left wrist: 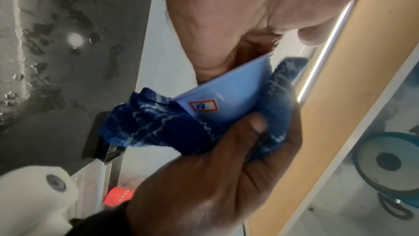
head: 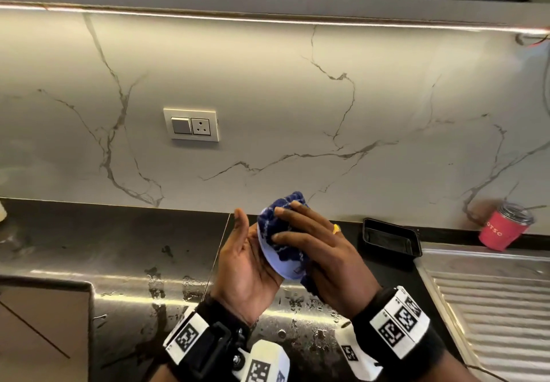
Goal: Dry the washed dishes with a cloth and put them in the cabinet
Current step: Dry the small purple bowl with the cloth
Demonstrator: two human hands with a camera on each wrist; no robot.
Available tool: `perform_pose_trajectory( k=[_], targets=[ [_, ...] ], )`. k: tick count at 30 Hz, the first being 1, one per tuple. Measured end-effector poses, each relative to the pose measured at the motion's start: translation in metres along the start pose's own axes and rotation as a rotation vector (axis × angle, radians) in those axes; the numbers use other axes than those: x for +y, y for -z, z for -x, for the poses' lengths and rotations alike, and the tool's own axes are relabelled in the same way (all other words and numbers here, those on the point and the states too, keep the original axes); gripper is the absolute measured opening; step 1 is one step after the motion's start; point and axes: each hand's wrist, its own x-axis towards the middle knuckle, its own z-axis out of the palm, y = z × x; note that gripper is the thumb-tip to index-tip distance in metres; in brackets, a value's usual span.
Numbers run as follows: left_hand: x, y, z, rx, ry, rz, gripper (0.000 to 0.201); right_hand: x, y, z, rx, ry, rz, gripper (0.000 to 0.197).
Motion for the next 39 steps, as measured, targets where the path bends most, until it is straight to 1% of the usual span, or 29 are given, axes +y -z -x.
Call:
perform_pose_trajectory(
  k=[1,4,7,9,12,14,16,18,21,23,25,27,29,30,31,32,34,35,36,37,38,39],
  targets=[
    [0.002,0.000,-0.002,-0.004,-0.002,0.024,0.087,-0.001,-0.001,-0.002,0.012,-0.003,-0.001,0.031],
    [0.010,-0.002,-0.004,-0.003,0.005,0.026,0.089,-0.004,0.000,0.006,-0.046,0.076,0.101,0.029],
    [0.014,-0.003,-0.003,0.058,0.012,0.060,0.087,-0.001,0.003,0.021,-0.074,0.105,0.146,0.032],
    [0.013,-0.005,-0.001,0.088,0.018,0.084,0.083,0.002,0.005,0.027,-0.076,0.103,0.147,0.038],
    [0.008,-0.007,0.000,0.091,0.020,0.074,0.075,0.000,0.007,0.026,-0.054,0.100,0.152,0.042],
    [0.003,-0.008,0.000,0.052,0.017,-0.003,0.076,-0.006,0.008,0.019,-0.018,0.085,0.150,0.040],
    [-0.002,-0.011,0.000,0.021,-0.004,-0.063,0.082,-0.011,0.008,0.010,0.021,0.014,0.105,0.041],
    [-0.005,-0.014,0.000,0.000,-0.046,-0.090,0.078,-0.013,0.009,-0.001,0.051,-0.107,-0.046,0.045],
    [-0.007,-0.015,-0.002,-0.020,-0.104,-0.182,0.053,-0.012,0.013,-0.018,0.112,-0.365,-0.449,0.042],
    [-0.006,-0.011,-0.003,-0.002,-0.094,-0.201,0.045,-0.003,0.018,-0.025,0.154,-0.526,-0.674,0.036],
    [-0.002,-0.008,-0.002,-0.014,-0.074,-0.140,0.051,0.007,0.020,-0.023,0.212,-0.637,-0.863,0.030],
    [0.001,-0.006,-0.003,-0.022,-0.070,-0.060,0.070,0.007,0.018,-0.017,0.285,-0.699,-0.995,0.028],
    [0.004,-0.005,-0.003,-0.045,-0.077,-0.016,0.085,0.001,0.012,-0.008,0.338,-0.686,-0.958,0.031],
    [0.004,-0.003,-0.003,-0.050,-0.092,-0.034,0.085,-0.003,0.011,-0.004,0.346,-0.654,-0.894,0.034],
    [0.004,-0.003,-0.002,-0.062,-0.105,-0.069,0.081,-0.006,0.010,-0.002,0.342,-0.614,-0.828,0.037],
    [0.004,-0.002,-0.001,-0.082,-0.118,-0.118,0.070,-0.008,0.011,-0.002,0.325,-0.569,-0.768,0.039],
    [0.005,-0.005,-0.001,-0.141,-0.126,-0.223,0.043,-0.010,0.014,-0.005,0.281,-0.467,-0.664,0.040],
    [0.007,-0.008,0.000,-0.161,-0.113,-0.260,0.037,-0.012,0.016,-0.006,0.255,-0.403,-0.581,0.038],
    [0.009,-0.010,0.000,-0.189,-0.097,-0.274,0.036,-0.014,0.017,-0.008,0.226,-0.327,-0.470,0.036],
    [0.010,-0.012,-0.001,-0.213,-0.080,-0.273,0.042,-0.015,0.019,-0.009,0.200,-0.249,-0.359,0.033],
    [0.011,-0.013,-0.003,-0.226,-0.074,-0.279,0.051,-0.015,0.021,-0.009,0.182,-0.187,-0.292,0.032],
    [0.011,-0.014,-0.004,-0.224,-0.082,-0.288,0.057,-0.013,0.021,-0.009,0.181,-0.157,-0.290,0.031]
  ],
)
